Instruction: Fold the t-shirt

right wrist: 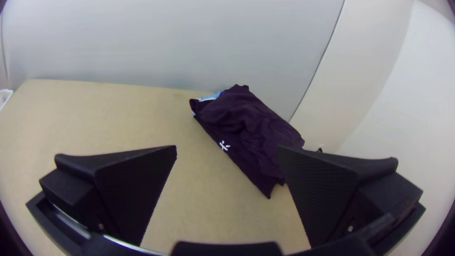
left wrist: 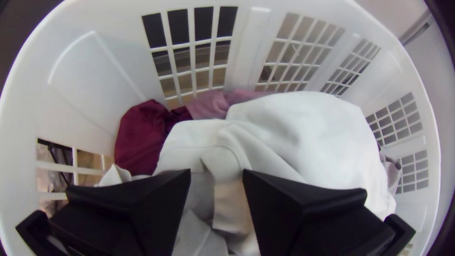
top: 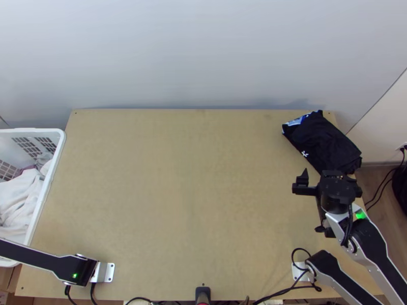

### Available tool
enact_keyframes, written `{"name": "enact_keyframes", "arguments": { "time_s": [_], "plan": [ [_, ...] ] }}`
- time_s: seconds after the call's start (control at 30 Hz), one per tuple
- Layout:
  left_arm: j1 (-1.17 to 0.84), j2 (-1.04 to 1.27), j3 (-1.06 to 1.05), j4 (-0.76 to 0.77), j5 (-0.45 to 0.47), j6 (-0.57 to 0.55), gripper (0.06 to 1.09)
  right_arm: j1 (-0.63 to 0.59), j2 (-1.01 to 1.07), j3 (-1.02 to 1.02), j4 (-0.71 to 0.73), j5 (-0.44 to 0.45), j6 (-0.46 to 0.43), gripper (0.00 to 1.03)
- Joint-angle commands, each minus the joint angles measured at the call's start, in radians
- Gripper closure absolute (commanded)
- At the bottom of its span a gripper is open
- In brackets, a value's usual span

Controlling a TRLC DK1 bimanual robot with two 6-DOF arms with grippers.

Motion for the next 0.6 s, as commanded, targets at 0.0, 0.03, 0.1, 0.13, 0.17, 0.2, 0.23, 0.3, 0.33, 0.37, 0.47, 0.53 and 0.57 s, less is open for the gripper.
{"name": "enact_keyframes", "arguments": {
  "time_s": [0.0, 0.03, 0.1, 0.13, 0.17, 0.2, 0.23, 0.3, 0.33, 0.37, 0.47, 0.53, 0.57],
  "plan": [
    [-0.001, 0.076, 0.056, -0.044, -0.005, 0.007, 0.50, 0.001, 0.022, 0.005, -0.005, 0.000, 0.000, 0.05],
    [-0.001, 0.079, 0.059, -0.044, -0.005, 0.007, 0.49, 0.001, 0.025, 0.005, -0.005, 0.000, 0.000, 0.05],
    [-0.001, 0.093, 0.077, -0.044, -0.005, 0.007, 0.49, 0.001, 0.027, 0.005, -0.005, 0.000, 0.005, 0.05],
    [-0.001, 0.097, 0.085, -0.044, -0.003, 0.007, 0.49, 0.001, 0.027, 0.004, -0.005, 0.000, 0.005, 0.05],
    [-0.001, 0.102, 0.091, -0.047, -0.003, 0.005, 0.49, 0.001, 0.027, 0.004, -0.005, -0.002, 0.007, 0.05],
    [-0.002, 0.104, 0.094, -0.050, -0.003, 0.005, 0.49, 0.001, 0.027, 0.002, -0.008, 0.000, 0.008, 0.05],
    [-0.005, 0.105, 0.096, -0.052, -0.003, 0.005, 0.49, -0.001, 0.027, 0.002, -0.011, -0.002, 0.010, 0.05],
    [-0.012, 0.111, 0.097, -0.053, -0.003, -0.001, 0.50, -0.001, 0.028, 0.004, -0.015, 0.000, 0.013, 0.05],
    [-0.013, 0.113, 0.097, -0.056, -0.003, -0.003, 0.51, -0.001, 0.030, 0.004, -0.017, 0.000, 0.013, 0.05],
    [-0.016, 0.113, 0.096, -0.058, -0.003, -0.004, 0.60, -0.001, 0.031, 0.005, -0.019, -0.002, 0.013, 0.05],
    [-0.025, 0.113, 0.096, -0.053, 0.005, -0.013, 0.87, -0.001, 0.033, 0.008, -0.025, -0.002, 0.014, 0.05],
    [-0.033, 0.104, 0.096, -0.055, 0.006, -0.013, 1.03, 0.001, 0.038, 0.010, -0.025, -0.002, 0.014, 0.05],
    [-0.036, 0.093, 0.093, -0.060, 0.006, -0.016, 1.05, 0.001, 0.039, 0.010, -0.025, -0.002, 0.016, 0.05]
  ]
}}
